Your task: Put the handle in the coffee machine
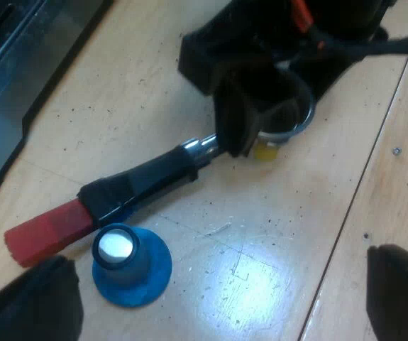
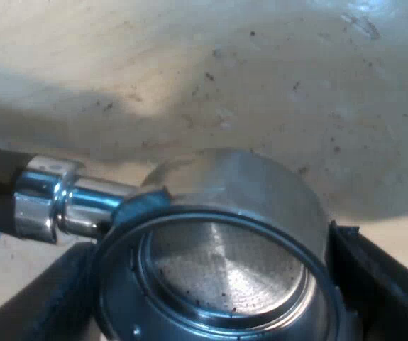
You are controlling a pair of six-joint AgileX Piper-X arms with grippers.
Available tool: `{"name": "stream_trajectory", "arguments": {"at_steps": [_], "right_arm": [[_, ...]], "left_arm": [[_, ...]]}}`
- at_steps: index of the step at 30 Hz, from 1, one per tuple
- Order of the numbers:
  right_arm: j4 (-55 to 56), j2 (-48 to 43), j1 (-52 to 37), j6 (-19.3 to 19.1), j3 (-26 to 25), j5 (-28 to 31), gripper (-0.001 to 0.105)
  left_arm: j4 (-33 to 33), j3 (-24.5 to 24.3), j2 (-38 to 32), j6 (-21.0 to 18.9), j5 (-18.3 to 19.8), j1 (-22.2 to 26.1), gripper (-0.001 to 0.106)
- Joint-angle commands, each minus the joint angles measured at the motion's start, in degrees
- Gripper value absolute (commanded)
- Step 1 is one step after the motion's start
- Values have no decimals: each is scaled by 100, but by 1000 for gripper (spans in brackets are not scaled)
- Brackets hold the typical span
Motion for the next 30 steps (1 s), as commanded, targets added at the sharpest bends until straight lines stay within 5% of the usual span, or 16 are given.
{"name": "stream_trajectory", "arguments": {"at_steps": [1,30], "right_arm": [[361,-243,-74,-269,-25,51,0],[1798,-1884,-742,-2324,-25,-46,0]], "left_arm": [[35,-40,5,-5,42,-21,83],[99,-597,5,87,41,-21,83]]}}
